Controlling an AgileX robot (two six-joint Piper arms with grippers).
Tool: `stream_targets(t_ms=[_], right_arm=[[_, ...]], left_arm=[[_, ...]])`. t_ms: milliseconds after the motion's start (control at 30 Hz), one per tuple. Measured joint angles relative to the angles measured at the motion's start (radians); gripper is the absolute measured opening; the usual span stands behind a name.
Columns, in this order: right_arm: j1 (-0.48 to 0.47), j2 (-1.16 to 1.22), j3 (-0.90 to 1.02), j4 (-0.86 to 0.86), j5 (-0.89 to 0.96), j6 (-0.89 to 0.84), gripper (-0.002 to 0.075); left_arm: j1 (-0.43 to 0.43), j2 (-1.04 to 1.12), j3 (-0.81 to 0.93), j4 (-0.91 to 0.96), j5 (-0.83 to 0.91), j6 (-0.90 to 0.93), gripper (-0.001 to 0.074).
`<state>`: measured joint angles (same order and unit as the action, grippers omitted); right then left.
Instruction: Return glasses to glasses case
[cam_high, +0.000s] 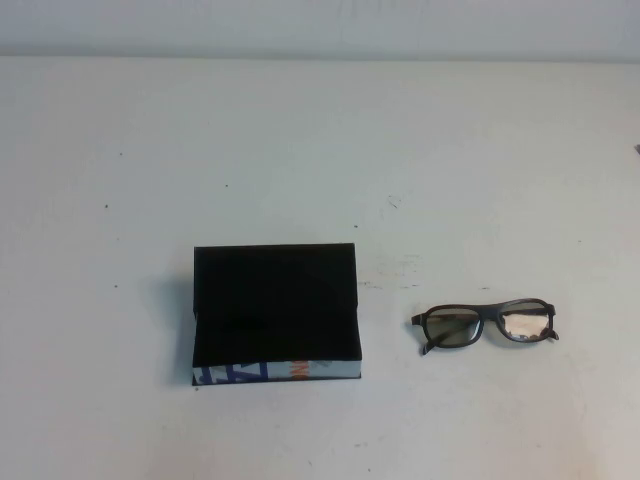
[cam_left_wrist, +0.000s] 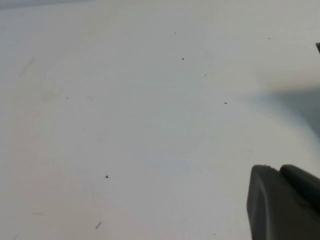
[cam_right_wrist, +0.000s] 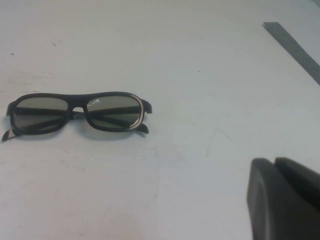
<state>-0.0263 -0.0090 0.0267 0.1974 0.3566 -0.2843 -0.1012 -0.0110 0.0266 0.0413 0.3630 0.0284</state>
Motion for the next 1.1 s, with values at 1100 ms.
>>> stream_targets(t_ms=[1100], right_arm=[[0.0,-0.001,0.0,0.081,-0.023,0.0,-0.0014]], left_arm=[[0.0,0.0,0.0,0.0,0.0,0.0,-0.0001]])
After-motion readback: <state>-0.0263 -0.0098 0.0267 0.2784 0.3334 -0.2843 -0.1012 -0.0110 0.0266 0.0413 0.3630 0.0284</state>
